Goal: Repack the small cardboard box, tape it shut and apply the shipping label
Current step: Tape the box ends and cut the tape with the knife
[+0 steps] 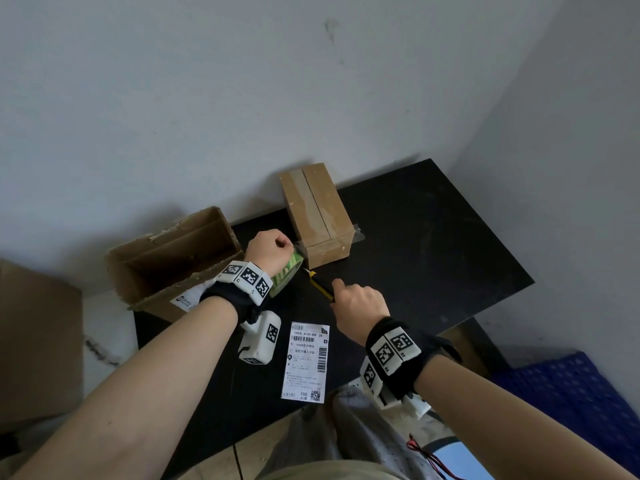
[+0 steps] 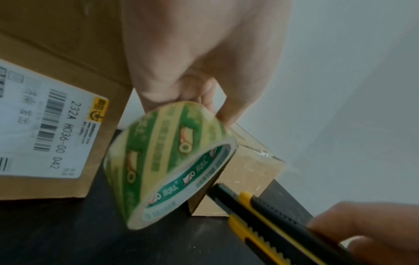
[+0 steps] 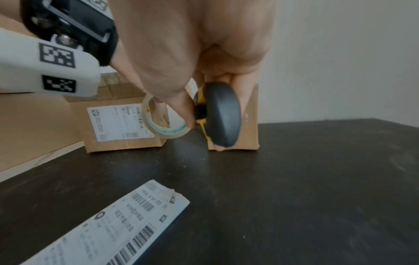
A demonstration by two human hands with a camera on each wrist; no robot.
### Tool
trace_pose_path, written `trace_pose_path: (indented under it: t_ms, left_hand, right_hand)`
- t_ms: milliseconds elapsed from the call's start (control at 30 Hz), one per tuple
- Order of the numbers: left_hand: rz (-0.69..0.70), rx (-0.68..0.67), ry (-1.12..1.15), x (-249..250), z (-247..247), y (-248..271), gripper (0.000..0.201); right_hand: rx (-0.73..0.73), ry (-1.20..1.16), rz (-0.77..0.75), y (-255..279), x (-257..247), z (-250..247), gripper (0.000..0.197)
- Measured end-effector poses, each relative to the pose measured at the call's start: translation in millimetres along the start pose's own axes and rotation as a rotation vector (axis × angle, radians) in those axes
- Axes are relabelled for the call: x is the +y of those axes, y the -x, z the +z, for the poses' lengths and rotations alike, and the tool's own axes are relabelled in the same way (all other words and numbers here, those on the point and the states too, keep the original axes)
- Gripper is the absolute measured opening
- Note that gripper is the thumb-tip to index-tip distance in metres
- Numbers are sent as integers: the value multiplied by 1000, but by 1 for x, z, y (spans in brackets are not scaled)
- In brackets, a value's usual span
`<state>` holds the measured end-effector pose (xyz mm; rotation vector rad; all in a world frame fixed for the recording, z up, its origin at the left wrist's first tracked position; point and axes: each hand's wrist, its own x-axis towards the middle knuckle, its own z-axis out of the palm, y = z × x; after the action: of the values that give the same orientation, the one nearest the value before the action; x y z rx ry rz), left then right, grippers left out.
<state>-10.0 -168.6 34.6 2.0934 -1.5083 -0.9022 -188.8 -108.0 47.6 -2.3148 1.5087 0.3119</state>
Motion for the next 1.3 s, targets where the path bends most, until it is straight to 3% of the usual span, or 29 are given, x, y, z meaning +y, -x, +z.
trace_pose_path:
  t_ms: [300,533,767,833,967,1000,1067,1167,1300]
  left_hand:
    - [-3,-61,68,-11,4,7,9]
    - [-12,-74,65,-15,5,14,18]
    - [-49,-103,86,-11,4,15,21]
    - [-56,-114,87,-10,4,16,22]
    - [-89,-133,114,-6,3,19,25]
    - [-94,-129,113,-5,3,19,26]
    - [-98,-114,120,-5,3,20,28]
    - [-109,-98,130,-5,2,22,27]
    - [-122,-85,144,-4,0,24,30]
  right_hand:
    - [-204,-316,187,-28,28,38,40]
    - [-164,-424,210,-36,37,58,36]
    - [-119,-310,133,-39,45,63,42]
    - [-9,-254,53,-38,44,56,43]
    - [481,-106,-213,-43,32,23,35]
    - [541,-73,-258,-46,28,13,40]
    - [464,-38,-305,-55,21,-7,57]
    - [211,62,-325,-70,20,-23,79]
    - [110,179,-319,-78,25,-26,78]
